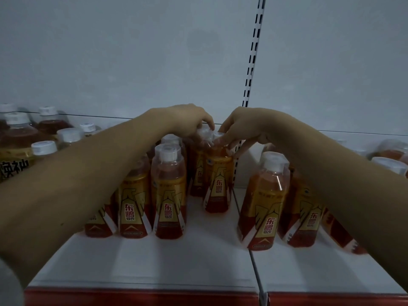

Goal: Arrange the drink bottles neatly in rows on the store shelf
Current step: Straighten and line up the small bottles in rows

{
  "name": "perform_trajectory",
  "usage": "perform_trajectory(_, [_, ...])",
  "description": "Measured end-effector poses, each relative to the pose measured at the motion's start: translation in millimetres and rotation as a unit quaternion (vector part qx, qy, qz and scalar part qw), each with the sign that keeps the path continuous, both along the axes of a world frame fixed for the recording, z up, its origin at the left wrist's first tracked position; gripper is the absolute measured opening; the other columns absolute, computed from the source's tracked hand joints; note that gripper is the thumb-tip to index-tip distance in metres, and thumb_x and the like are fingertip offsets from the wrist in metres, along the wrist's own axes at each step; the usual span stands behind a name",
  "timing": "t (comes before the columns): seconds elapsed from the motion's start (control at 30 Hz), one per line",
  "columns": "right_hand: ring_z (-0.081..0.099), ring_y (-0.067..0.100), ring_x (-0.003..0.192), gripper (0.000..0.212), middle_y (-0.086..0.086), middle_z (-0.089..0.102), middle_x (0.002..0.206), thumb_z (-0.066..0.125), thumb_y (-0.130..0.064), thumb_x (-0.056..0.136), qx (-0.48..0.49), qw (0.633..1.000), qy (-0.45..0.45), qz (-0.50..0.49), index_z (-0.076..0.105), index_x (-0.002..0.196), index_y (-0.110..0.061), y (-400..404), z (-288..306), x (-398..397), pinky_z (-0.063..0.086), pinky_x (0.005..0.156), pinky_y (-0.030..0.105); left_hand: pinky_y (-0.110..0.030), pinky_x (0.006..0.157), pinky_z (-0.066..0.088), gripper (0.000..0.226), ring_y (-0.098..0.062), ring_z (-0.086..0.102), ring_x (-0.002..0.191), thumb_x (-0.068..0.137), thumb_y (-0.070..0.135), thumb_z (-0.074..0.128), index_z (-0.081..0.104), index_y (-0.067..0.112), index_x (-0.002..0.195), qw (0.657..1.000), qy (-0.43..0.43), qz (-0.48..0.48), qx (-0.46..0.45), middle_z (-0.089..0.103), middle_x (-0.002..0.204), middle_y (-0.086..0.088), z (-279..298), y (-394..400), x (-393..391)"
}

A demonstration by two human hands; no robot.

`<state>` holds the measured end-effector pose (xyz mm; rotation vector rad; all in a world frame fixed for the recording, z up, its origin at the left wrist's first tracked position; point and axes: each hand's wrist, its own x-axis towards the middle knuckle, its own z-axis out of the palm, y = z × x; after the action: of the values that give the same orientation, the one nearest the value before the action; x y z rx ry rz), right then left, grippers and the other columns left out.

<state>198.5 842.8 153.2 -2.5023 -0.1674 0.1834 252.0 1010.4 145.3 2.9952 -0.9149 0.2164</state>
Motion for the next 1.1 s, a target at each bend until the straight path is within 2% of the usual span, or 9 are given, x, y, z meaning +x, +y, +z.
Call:
perform_trajectory(0.1, [0.076,0.027,0.086,0.041,0.018,0.071,0.104,0.075,-0.009,0.090,0.000,1.000,-0.010,-0.003,0.063,0.128,0.001,13,0,-4,0.065,0.070,0.037,-0.039,0.096,0.047,0.053,-0.022,0.055,0.116,0.086,0.034,0.074,0.054,0.033,0.135,1.000,-0.003,-0.002,-0.002,0.057,0.129,0.000,-1,2,1])
perform_trajectory(0.2, [0.072,0.013,0.058,0.037,0.012,0.067,0.090,0.075,-0.011,0.091,-0.011,1.000,-0.020,-0.012,0.063,0.123,0.002,26,0,-13,0.052,0.042,0.019,-0.037,0.091,0.047,0.051,-0.019,0.053,0.107,0.081,0.033,0.078,0.056,0.033,0.127,1.000,0.017,-0.012,-0.020,0.054,0.118,0.003,-3,3,7])
perform_trajectory(0.3, [0.068,0.011,0.050,0.035,0.012,0.066,0.088,0.073,-0.013,0.092,-0.012,0.999,-0.030,-0.023,0.062,0.121,0.004,37,-3,-15,0.044,0.035,0.016,-0.034,0.079,0.045,0.037,-0.018,0.052,0.094,0.082,0.020,0.077,0.053,0.032,0.108,0.998,0.025,-0.039,-0.036,0.053,0.106,0.006,-5,4,13])
perform_trajectory(0.5, [0.075,0.022,0.077,0.040,0.012,0.069,0.097,0.072,-0.023,0.094,-0.052,0.998,-0.034,-0.032,0.057,0.127,-0.005,47,-14,-8,0.062,0.068,0.033,-0.028,0.071,0.037,0.026,-0.006,0.043,0.072,0.089,0.017,0.068,0.048,0.026,0.102,0.996,0.028,-0.074,-0.037,0.043,0.082,0.018,-5,2,15])
perform_trajectory(0.6, [0.071,0.016,0.071,0.032,0.011,0.068,0.098,0.069,-0.021,0.096,-0.069,0.997,-0.033,-0.032,0.059,0.123,-0.006,49,-13,-13,0.058,0.056,0.023,-0.032,0.076,0.041,0.012,-0.017,0.049,0.080,0.092,0.013,0.065,0.054,0.017,0.096,0.996,0.042,-0.071,-0.039,0.051,0.082,0.011,-6,2,14])
perform_trajectory(0.67, [0.068,0.014,0.075,0.034,0.013,0.068,0.107,0.069,-0.021,0.096,-0.066,0.996,-0.040,-0.033,0.059,0.124,-0.005,51,-12,-18,0.058,0.052,0.020,-0.038,0.083,0.047,0.011,-0.021,0.053,0.088,0.094,0.013,0.063,0.060,0.010,0.104,0.996,0.065,-0.066,-0.004,0.063,0.095,-0.003,-4,4,9])
perform_trajectory(0.77, [0.064,0.015,0.084,0.051,0.011,0.065,0.118,0.063,-0.034,0.099,-0.112,0.990,-0.085,-0.034,0.050,0.140,-0.007,47,-7,-31,0.055,0.062,0.021,-0.038,0.101,0.041,0.048,-0.020,0.052,0.111,0.096,0.026,0.063,0.046,0.018,0.139,0.995,0.069,-0.058,0.042,0.054,0.129,0.001,14,10,1])
perform_trajectory(0.97, [0.057,0.010,0.107,0.027,-0.002,0.060,0.120,0.052,-0.022,0.103,0.093,0.887,-0.437,-0.119,0.056,0.129,-0.014,18,-18,-72,0.045,0.090,0.015,-0.028,0.097,0.037,0.038,-0.014,0.051,0.119,0.101,0.032,0.052,0.048,0.031,0.139,0.954,-0.106,-0.118,-0.256,0.057,0.130,0.006,19,26,-61])
perform_trajectory(1.1, [0.049,0.009,0.117,0.029,-0.002,0.055,0.124,0.052,-0.016,0.100,0.125,0.833,-0.517,-0.153,0.054,0.128,-0.011,1,-66,-92,0.033,0.097,0.010,-0.035,0.108,0.035,0.038,-0.016,0.048,0.124,0.095,0.024,0.053,0.057,0.023,0.132,0.891,-0.243,-0.124,-0.364,0.061,0.127,0.005,-40,13,-112])
